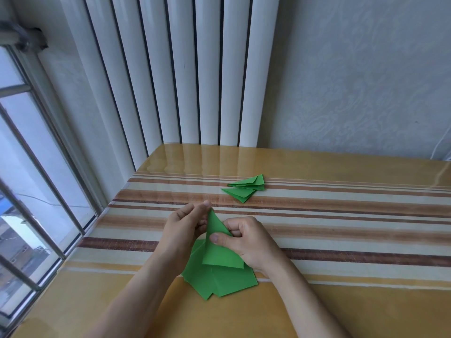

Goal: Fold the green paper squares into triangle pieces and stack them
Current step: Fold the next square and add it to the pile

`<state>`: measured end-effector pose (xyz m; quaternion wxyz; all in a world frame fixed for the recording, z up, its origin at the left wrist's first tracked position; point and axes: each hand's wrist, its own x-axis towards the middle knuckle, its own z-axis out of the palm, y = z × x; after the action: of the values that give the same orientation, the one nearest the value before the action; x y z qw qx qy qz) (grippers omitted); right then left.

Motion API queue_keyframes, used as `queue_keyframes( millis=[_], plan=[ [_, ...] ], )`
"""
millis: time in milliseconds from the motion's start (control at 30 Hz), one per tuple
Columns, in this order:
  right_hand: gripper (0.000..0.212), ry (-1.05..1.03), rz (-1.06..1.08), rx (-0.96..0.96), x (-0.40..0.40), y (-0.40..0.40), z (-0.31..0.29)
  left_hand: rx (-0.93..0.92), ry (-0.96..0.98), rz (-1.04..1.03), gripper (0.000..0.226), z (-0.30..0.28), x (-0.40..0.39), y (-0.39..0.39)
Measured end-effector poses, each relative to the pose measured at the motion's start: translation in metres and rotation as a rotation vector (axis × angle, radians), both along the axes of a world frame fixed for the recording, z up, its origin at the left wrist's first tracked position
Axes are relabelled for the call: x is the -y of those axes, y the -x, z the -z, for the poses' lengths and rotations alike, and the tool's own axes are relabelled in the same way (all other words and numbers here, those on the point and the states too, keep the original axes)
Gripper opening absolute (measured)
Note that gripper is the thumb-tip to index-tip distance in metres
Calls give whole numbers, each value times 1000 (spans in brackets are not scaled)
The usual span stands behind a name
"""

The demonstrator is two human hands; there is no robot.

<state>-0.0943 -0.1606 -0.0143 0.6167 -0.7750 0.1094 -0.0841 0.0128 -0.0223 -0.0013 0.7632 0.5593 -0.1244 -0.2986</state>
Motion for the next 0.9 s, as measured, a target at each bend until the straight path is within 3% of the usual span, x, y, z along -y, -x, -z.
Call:
queue_keyframes(
  millis=[133,267,400,567,800,900],
  plan=[
    [14,15,31,-4,2,0,-1,59,-51,-43,31,0,2,-1],
    [18,8,59,2,3,0,0,203,-123,56,42,1,0,4],
    [21,-8,43,2,3,-1,2,292,-132,9,23,0,-1,5],
    [32,10,52,55,2,-1,0,272,-120,19,17,0,-1,4],
    [14,-69,173,186,6,-4,-2,271,-116,50,25,0,-1,7],
    [20,-50,170,211,6,-6,1,271,-121,65,27,-2,-2,9]
  ],
)
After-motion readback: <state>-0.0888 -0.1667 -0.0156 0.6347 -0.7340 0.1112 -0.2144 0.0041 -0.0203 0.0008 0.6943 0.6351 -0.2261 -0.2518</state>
